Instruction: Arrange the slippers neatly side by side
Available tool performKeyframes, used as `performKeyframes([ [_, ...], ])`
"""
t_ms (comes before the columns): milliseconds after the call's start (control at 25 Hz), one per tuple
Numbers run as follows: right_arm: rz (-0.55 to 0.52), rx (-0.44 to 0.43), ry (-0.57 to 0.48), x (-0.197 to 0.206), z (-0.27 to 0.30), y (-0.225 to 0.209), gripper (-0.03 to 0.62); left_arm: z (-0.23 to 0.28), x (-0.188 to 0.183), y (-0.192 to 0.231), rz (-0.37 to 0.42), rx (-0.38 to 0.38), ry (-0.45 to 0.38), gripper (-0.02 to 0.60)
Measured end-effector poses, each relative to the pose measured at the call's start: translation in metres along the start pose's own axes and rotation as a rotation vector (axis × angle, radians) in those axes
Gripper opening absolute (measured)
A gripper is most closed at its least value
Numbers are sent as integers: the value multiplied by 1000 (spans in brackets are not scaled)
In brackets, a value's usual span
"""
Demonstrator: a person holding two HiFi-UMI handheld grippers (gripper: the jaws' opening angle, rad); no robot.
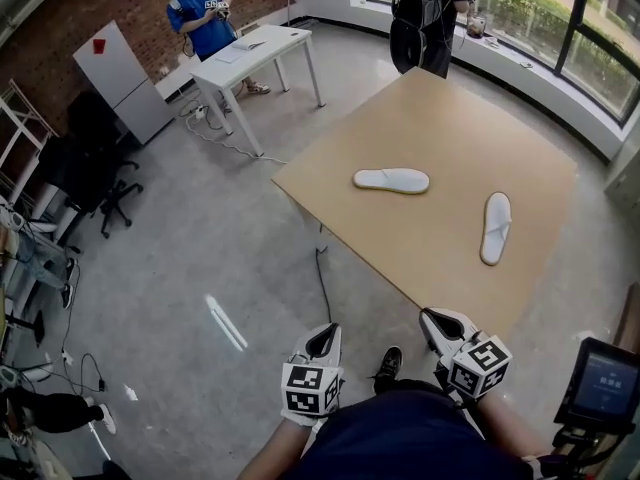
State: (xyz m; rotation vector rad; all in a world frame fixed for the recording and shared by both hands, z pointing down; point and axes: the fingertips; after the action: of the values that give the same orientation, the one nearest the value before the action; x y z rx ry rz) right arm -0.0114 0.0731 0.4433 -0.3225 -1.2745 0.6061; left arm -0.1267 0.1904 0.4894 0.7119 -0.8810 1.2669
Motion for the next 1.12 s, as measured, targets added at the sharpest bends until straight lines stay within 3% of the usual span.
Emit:
performKeyframes([
  [320, 12, 24, -13, -32, 12, -67, 6, 78, -48, -13, 49, 36, -42, 3],
  [600, 51, 124, -68, -60, 18, -104, 6, 126, -72, 6, 100, 106, -28, 3],
  [1120, 174, 394, -200, -104, 27, -176, 6, 244, -133, -1, 264, 403, -15, 3],
])
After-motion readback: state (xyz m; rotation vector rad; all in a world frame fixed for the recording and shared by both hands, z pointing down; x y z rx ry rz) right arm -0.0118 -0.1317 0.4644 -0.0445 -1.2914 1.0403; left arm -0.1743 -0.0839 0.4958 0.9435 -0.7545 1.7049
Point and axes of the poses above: the fingertips, and each gripper's own axes: z forward along the fingers, y to its left, x out of its underside, and after that the axes turned 13 degrees about z, right-handed
